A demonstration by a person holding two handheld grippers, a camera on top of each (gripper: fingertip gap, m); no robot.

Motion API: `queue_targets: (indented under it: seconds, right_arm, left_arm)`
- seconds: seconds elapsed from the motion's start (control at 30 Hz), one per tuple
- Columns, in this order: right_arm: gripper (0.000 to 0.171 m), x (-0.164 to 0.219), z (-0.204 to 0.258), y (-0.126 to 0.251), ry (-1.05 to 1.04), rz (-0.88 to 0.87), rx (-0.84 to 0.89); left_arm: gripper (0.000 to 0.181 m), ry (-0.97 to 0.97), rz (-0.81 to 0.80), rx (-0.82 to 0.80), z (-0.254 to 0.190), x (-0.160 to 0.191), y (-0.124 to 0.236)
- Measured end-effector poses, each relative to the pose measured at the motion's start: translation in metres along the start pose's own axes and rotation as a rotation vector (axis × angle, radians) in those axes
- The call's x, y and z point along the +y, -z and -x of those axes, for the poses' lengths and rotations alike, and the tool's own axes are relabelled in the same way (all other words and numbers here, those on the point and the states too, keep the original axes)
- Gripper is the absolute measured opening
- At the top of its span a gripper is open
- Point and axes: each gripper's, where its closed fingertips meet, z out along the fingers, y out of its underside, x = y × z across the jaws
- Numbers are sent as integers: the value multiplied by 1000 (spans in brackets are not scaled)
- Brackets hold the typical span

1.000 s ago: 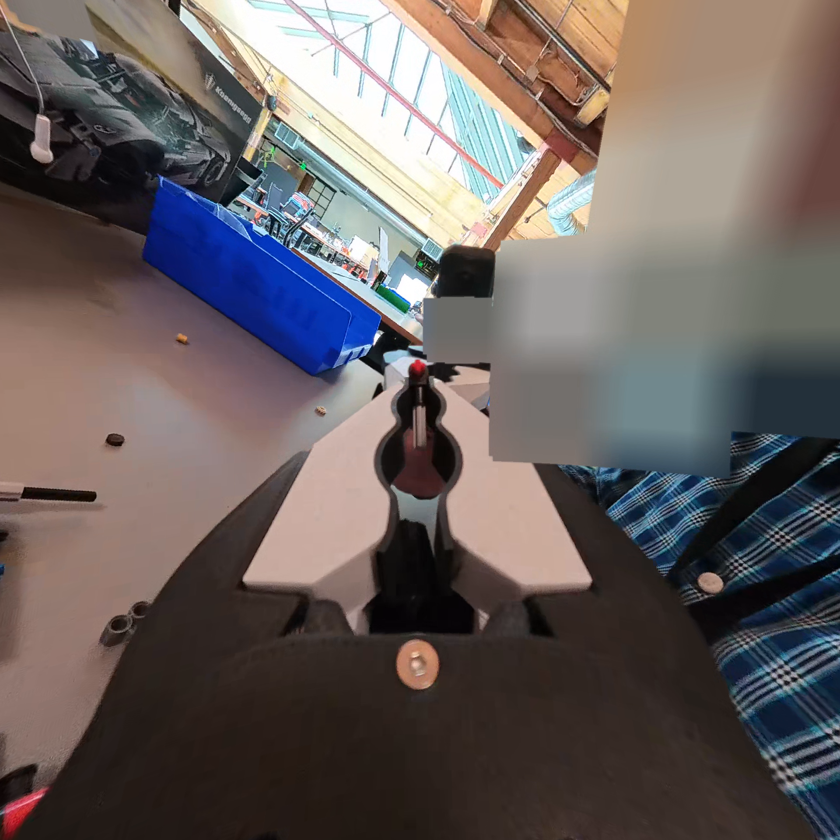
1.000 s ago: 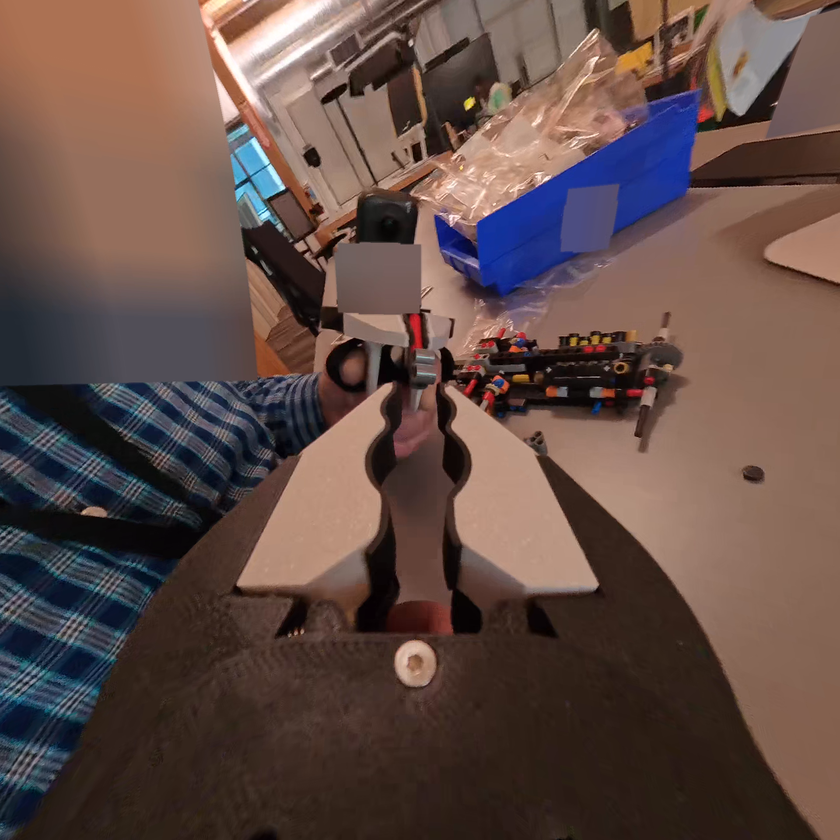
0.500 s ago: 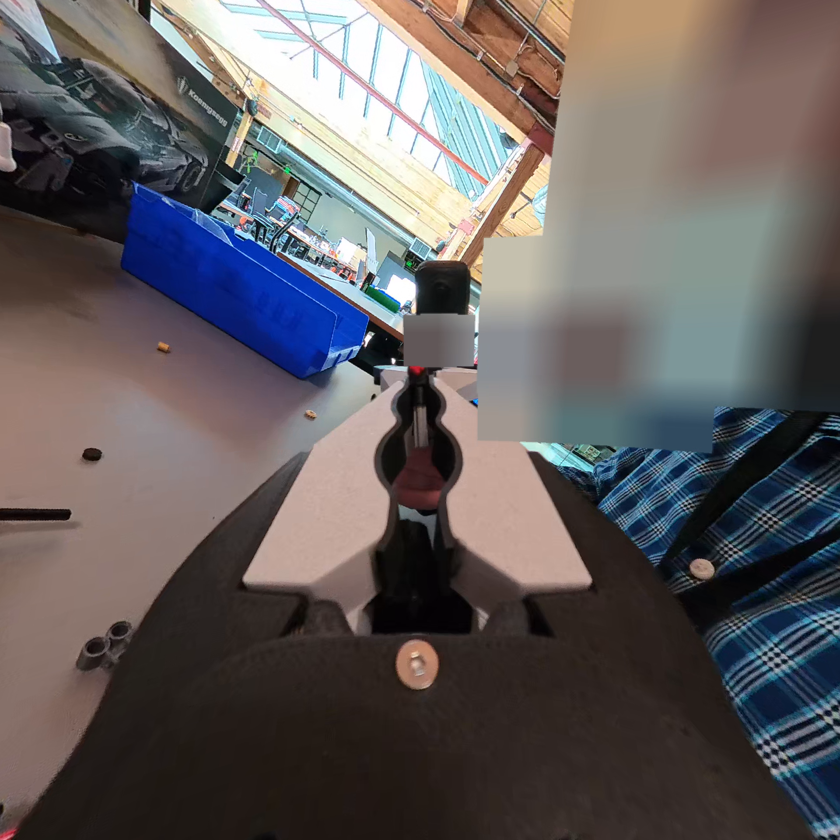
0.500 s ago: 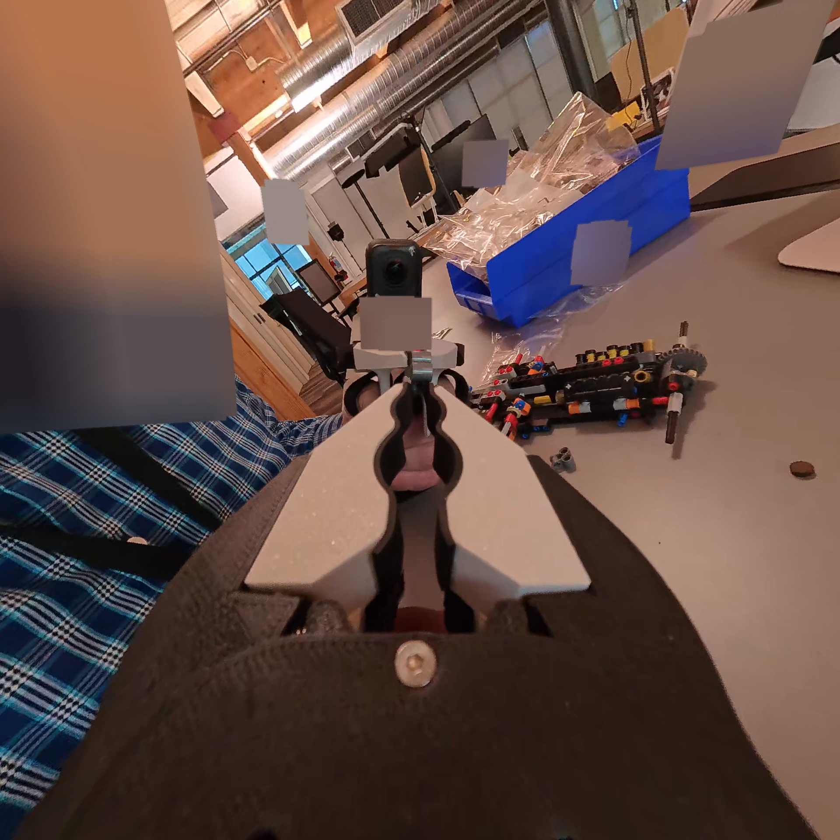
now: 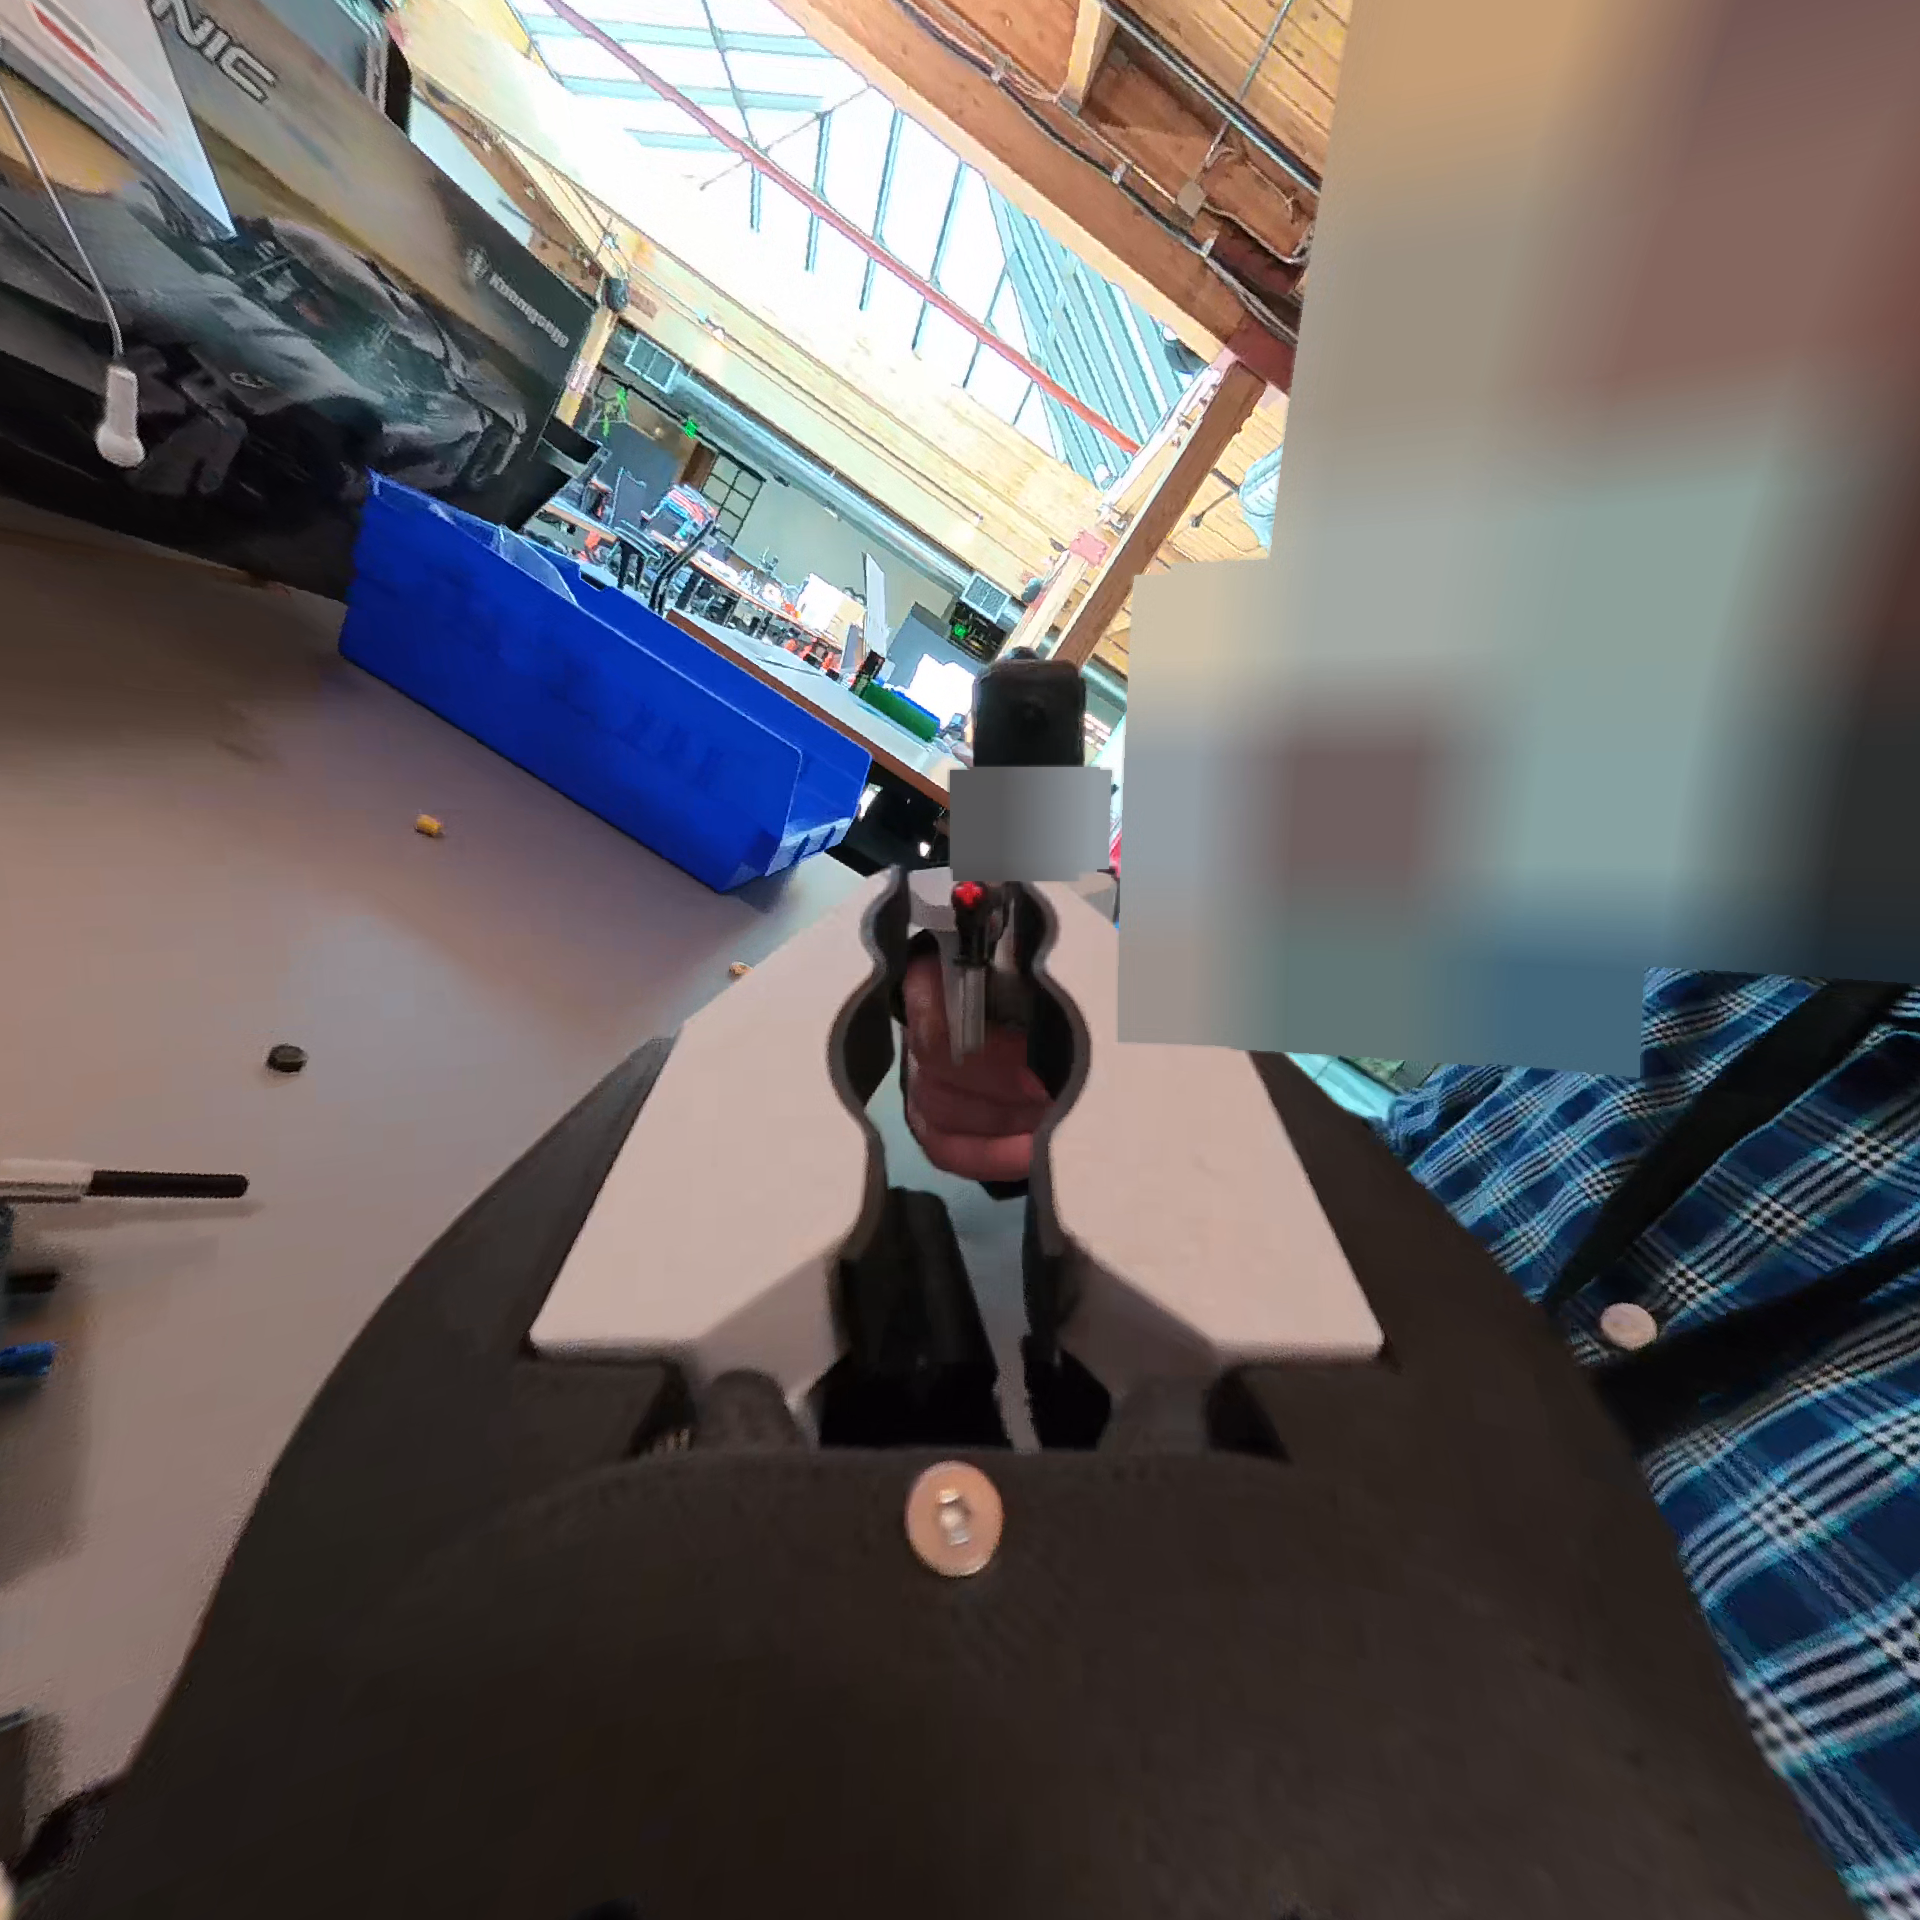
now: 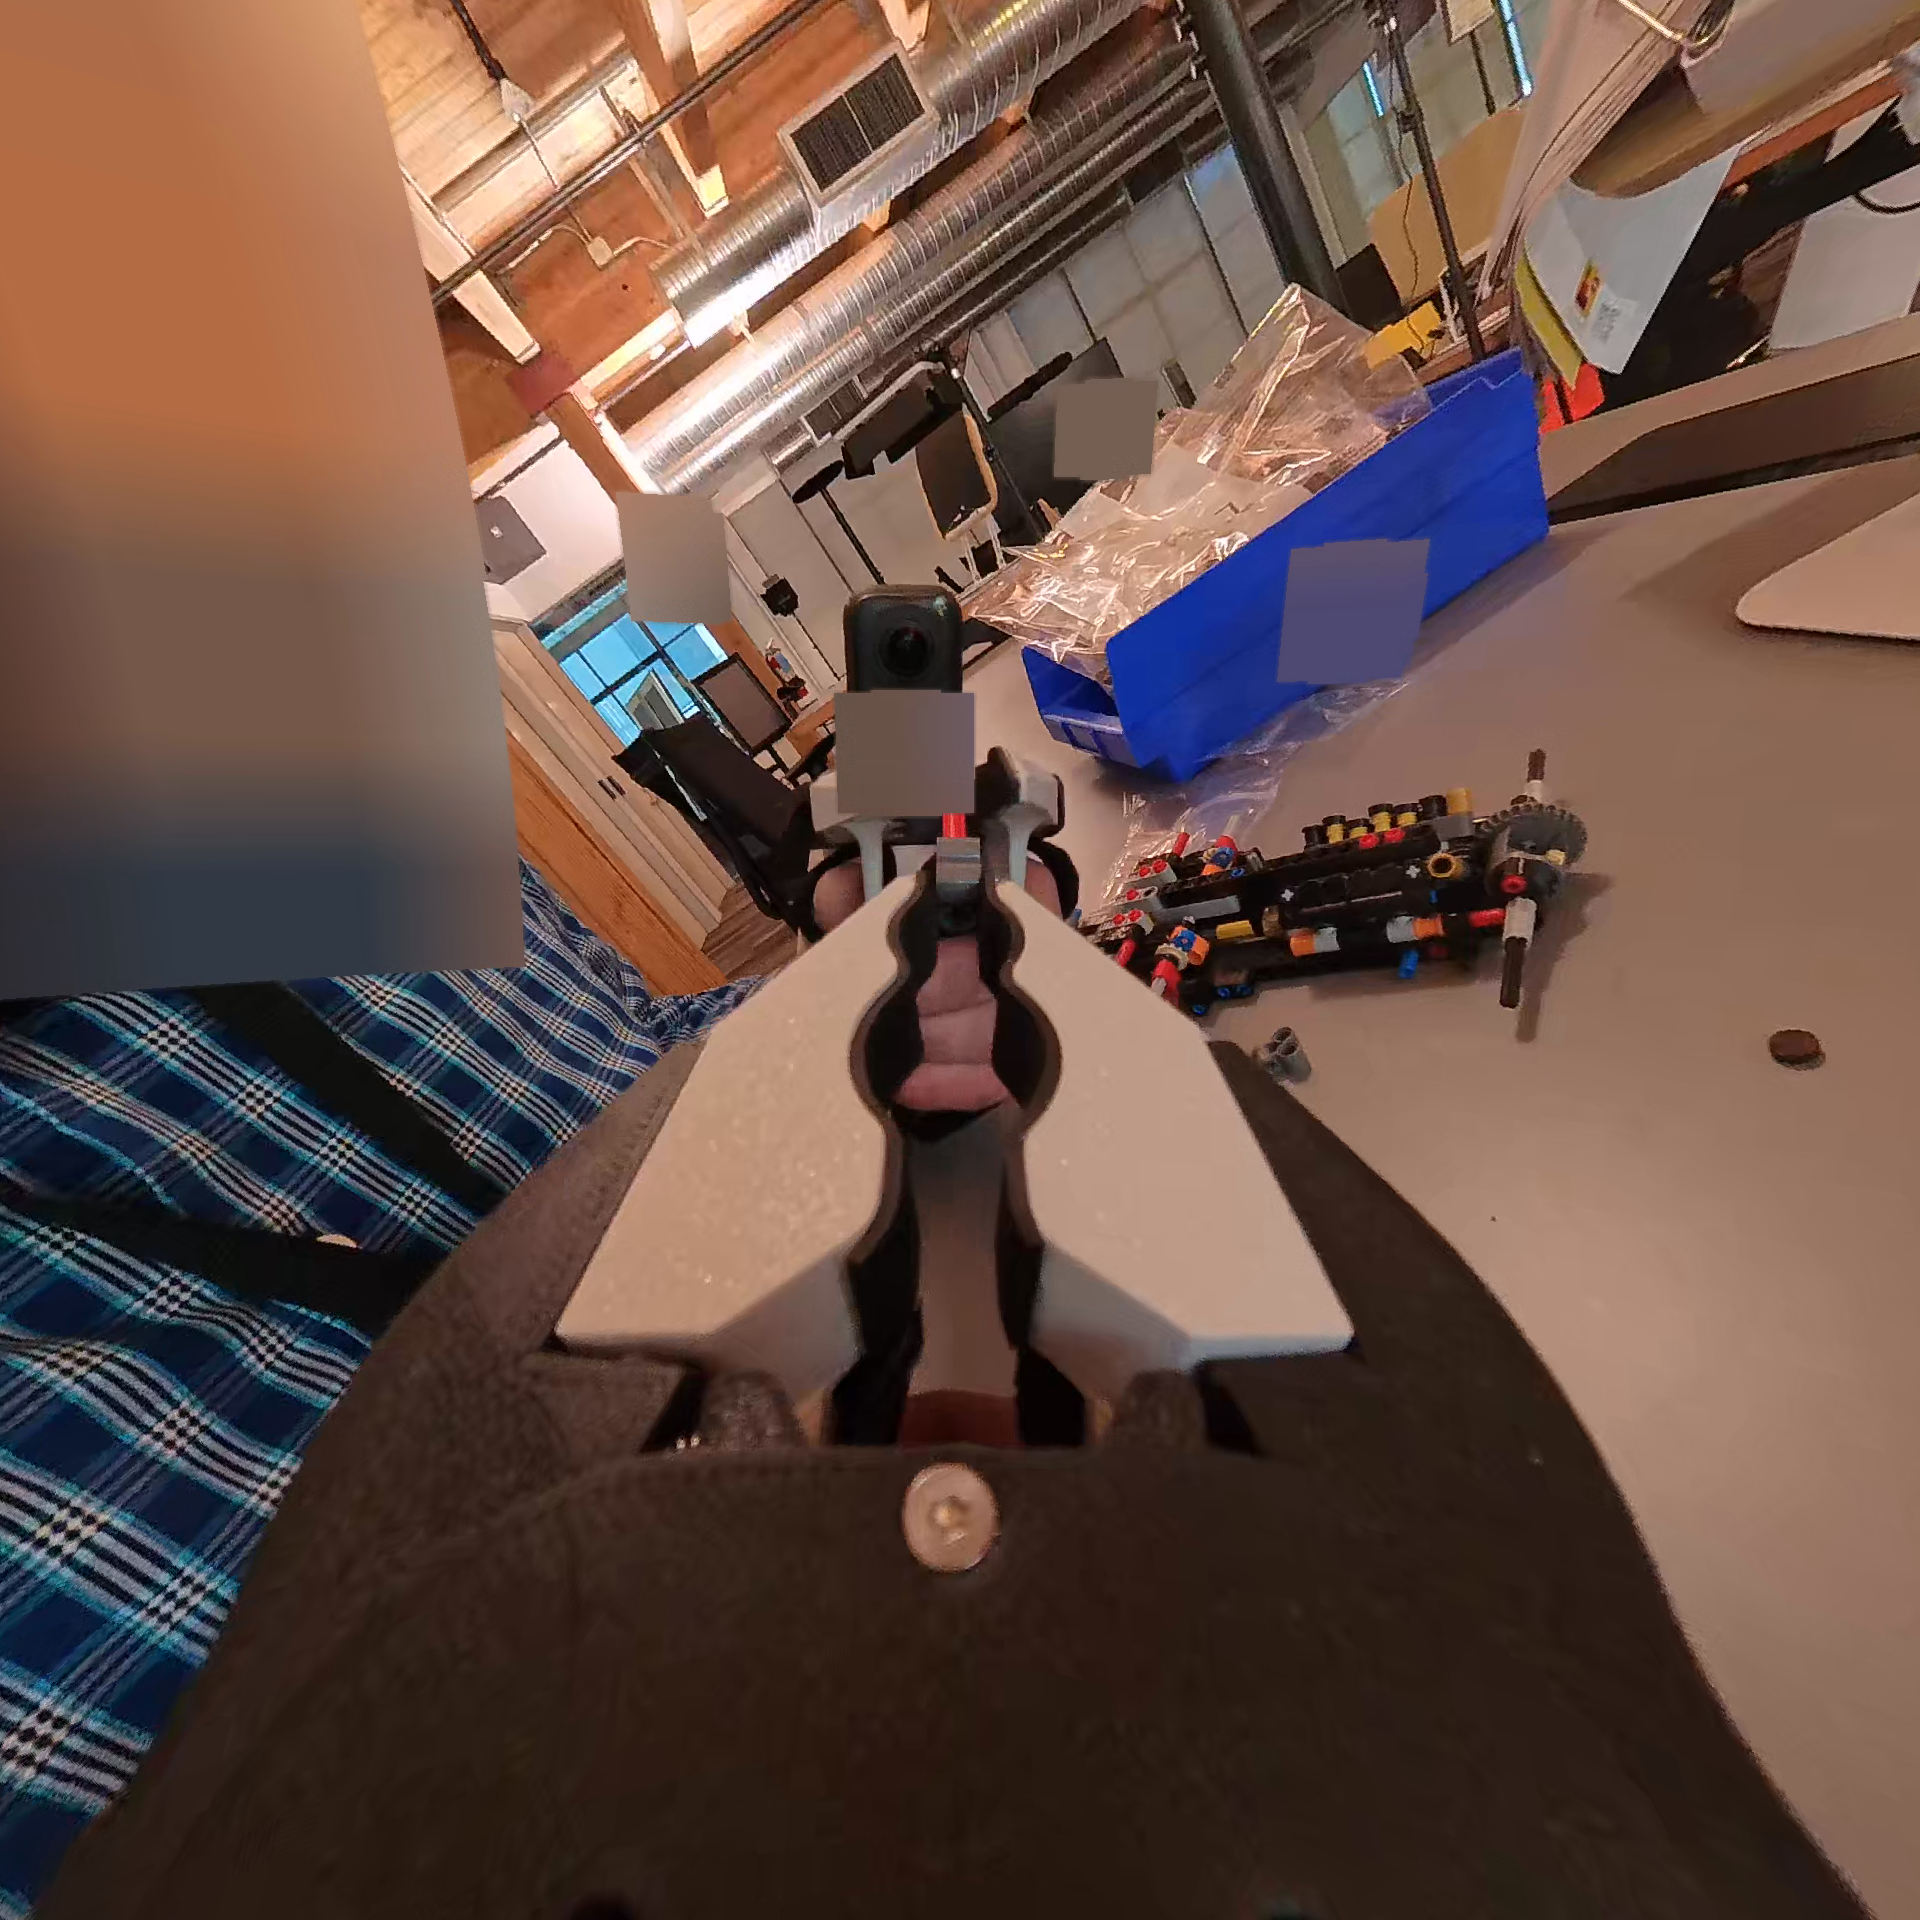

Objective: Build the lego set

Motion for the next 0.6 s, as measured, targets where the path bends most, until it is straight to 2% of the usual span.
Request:
queue_targets:
  seconds: [0.1, 0.6]
  right_arm:
    - [4, 0, 0, 2, -1, 6, -7]
    - [4, 5, 0, 3, 8, 9, -2]
  left_arm:
    - [6, -20, 24, -2, 0, 2, 0]
    - [6, -63, 57, -4, -5, 16, -8]
